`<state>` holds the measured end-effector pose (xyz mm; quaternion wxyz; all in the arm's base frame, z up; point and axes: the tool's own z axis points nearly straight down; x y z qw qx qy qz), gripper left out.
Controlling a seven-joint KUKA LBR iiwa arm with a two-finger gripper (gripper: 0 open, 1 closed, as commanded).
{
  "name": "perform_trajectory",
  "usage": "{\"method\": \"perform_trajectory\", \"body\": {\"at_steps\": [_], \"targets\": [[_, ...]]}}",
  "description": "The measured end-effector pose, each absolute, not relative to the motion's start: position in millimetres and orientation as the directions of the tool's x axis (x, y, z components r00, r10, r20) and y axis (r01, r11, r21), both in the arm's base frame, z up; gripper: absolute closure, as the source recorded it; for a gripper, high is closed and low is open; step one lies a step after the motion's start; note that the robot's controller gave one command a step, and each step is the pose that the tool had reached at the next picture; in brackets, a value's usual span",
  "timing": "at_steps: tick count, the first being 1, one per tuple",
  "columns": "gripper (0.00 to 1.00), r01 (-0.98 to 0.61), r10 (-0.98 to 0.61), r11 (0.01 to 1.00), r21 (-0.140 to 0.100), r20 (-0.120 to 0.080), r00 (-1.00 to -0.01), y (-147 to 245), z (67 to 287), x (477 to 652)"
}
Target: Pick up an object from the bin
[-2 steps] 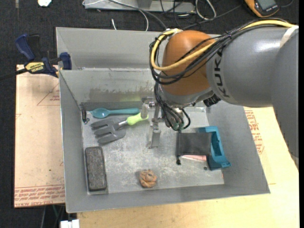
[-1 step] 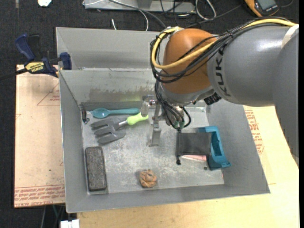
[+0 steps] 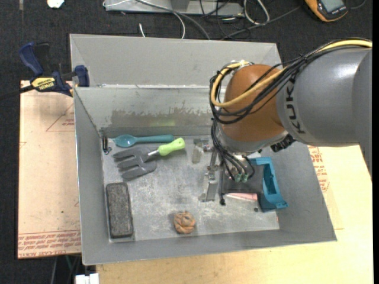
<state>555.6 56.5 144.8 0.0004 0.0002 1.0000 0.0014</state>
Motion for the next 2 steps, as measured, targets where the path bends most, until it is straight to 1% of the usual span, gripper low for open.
{"method": "perform_trajectory", "body": {"at_steps": [1, 2], "targets": [[0.00, -0.004, -0.004, 1.000, 0.001, 0.004, -1.000, 18, 120, 534.5], [0.00, 0.038, 0.038, 0.999, 0.003, -0.003, -0.999, -38, 89, 571.8]]}}
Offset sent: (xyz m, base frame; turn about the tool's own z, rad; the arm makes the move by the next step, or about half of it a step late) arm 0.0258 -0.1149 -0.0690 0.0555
